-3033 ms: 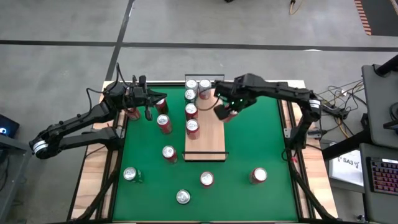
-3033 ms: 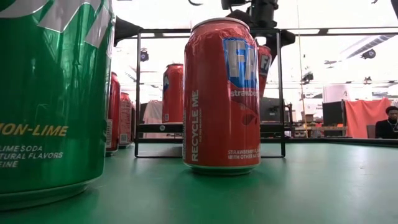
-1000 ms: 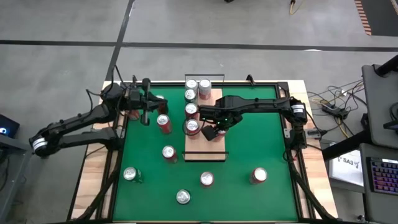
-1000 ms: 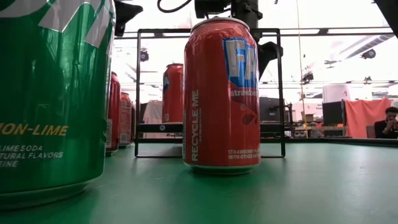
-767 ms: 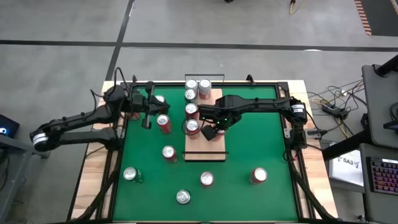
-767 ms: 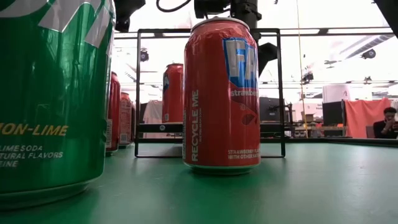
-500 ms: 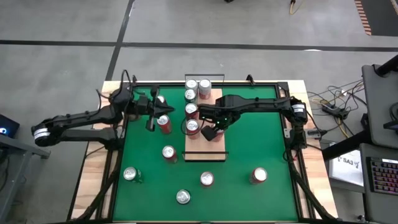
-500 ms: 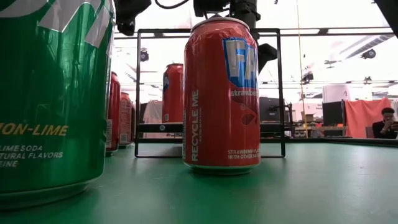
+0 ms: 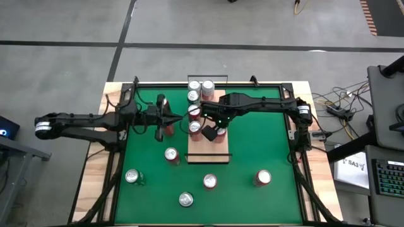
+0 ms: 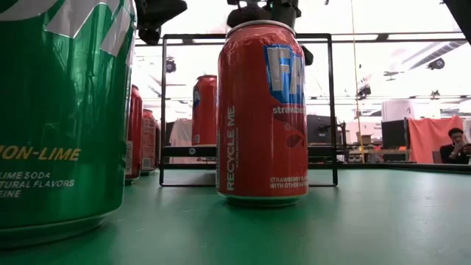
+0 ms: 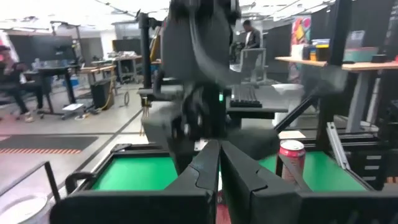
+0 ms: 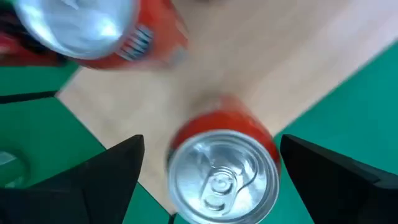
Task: Place canned beverage on shelf
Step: Put the orange soda can on the shelf and aligned with the other orange soda can
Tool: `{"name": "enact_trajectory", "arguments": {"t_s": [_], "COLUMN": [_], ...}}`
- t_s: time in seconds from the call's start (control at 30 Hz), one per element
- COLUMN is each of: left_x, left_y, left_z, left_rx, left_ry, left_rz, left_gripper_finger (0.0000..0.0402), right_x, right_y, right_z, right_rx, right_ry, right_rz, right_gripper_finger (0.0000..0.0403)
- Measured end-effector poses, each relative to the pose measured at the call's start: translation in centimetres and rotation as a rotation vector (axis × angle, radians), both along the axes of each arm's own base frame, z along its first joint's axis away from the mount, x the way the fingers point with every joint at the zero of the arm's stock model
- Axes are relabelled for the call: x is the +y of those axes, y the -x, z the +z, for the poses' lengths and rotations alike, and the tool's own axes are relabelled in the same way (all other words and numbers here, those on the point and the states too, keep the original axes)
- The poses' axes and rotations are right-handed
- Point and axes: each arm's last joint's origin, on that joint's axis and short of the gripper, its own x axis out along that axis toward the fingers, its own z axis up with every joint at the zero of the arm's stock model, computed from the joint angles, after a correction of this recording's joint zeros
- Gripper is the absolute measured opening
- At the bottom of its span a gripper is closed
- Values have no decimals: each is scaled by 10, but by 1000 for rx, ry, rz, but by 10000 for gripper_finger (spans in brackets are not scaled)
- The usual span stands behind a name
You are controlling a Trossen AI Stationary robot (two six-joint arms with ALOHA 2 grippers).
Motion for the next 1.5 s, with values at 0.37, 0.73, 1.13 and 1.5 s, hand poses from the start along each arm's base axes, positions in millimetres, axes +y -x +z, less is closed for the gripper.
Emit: {"name": "enact_trajectory", "arguments": {"t_s": [0.37,0.73,1.13,1.5], "left_x": [-29,-35,-36,-37], "left_y": [-3,-20,-52,-87], "left_z": [-5,-15,-18,-8], "left_rx": [44,41,60,268], "left_ry": [74,179,149,11], "left_rz": [51,38,41,49], "left_gripper_finger": [0,0,0,0], "right_x": [1,8,11,10], "right_y": [22,75,123,123], "right_z": [55,58,7,-55], "right_rx": [-67,-163,-418,-496], "right_ry": [136,208,297,374], "right_rz": [258,305,268,251], "right_gripper_finger": [362,233,90,10]}}
